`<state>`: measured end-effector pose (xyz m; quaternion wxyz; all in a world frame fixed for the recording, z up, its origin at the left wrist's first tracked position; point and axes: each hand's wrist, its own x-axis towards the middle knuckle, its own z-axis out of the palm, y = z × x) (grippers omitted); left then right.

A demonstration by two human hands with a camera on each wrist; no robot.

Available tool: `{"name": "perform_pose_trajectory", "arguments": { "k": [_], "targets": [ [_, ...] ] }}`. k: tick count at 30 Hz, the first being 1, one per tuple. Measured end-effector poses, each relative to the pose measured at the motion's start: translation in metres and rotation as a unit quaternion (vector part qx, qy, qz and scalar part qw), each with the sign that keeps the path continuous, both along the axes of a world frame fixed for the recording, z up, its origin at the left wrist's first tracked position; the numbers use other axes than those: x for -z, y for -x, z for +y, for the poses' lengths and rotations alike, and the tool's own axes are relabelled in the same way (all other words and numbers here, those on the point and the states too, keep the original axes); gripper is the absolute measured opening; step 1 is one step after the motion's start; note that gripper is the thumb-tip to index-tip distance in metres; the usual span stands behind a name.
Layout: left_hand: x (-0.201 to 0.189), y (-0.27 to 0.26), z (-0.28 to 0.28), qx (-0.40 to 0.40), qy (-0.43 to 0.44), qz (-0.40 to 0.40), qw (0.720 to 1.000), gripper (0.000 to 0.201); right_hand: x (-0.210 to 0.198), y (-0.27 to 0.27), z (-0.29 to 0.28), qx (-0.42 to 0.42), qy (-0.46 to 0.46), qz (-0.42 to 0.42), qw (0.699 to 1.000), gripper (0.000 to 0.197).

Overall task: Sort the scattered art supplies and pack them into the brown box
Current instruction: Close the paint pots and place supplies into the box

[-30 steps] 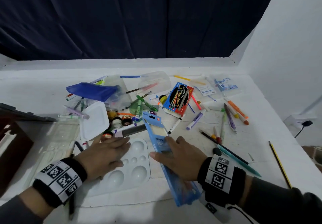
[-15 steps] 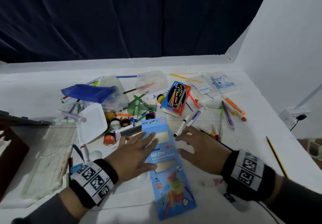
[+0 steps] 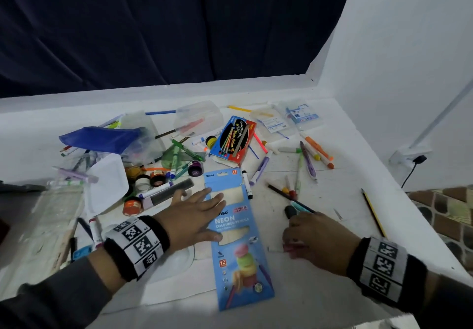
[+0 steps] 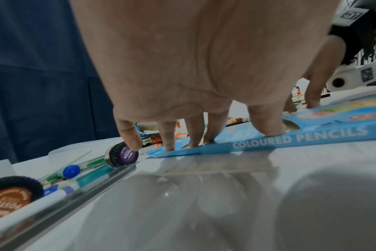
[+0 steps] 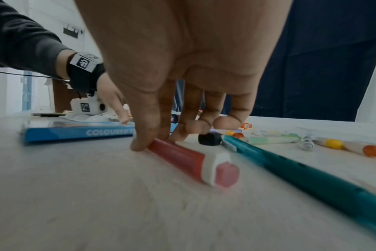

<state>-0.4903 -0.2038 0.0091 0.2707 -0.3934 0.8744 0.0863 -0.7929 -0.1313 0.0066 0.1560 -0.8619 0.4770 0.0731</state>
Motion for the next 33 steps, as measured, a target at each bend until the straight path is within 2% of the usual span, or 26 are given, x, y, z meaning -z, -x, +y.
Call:
{"name": "perform_pose_trajectory", "arguments": {
  "k": [4, 9, 17, 20, 24, 28, 31, 33],
  "targets": [
    [-0.001, 0.012, -0.003, 0.001, 0.01, -0.003, 1.0, 0.085, 0.0, -0.009, -0.024, 0.07, 0.018, -0.004, 0.997, 0.024],
    [-0.005, 0.026, -0.009, -0.004, -0.009, 0.008, 1.0, 0.083, -0.006, -0.019, -0.05, 0.153, 0.045, -0.051, 0.986, 0.024],
    [-0.004, 0.025, -0.01, -0.022, 0.012, 0.044, 0.999, 0.082, -0.008, -0.032, -0.065, 0.171, 0.062, -0.092, 0.979, 0.012],
    [0.001, 0.017, -0.004, -0.007, 0.063, 0.078, 0.995, 0.077, -0.009, -0.037, -0.068, 0.17, 0.062, -0.105, 0.978, 0.013],
    [-0.001, -0.001, 0.002, -0.004, 0.14, 0.179, 0.974, 0.063, -0.01, -0.048, -0.073, 0.169, 0.087, -0.155, 0.97, 0.009],
    [-0.014, -0.031, 0.01, -0.017, 0.226, 0.296, 0.928, 0.054, -0.022, -0.066, -0.081, 0.175, 0.14, -0.22, 0.949, 0.006],
    [-0.03, -0.053, 0.012, -0.084, 0.264, 0.318, 0.907, 0.04, -0.031, -0.083, -0.092, 0.174, 0.18, -0.286, 0.925, 0.006],
    [-0.037, -0.07, 0.014, -0.138, 0.266, 0.321, 0.898, 0.035, -0.035, -0.099, -0.098, 0.163, 0.187, -0.306, 0.919, 0.008]
  ]
}}
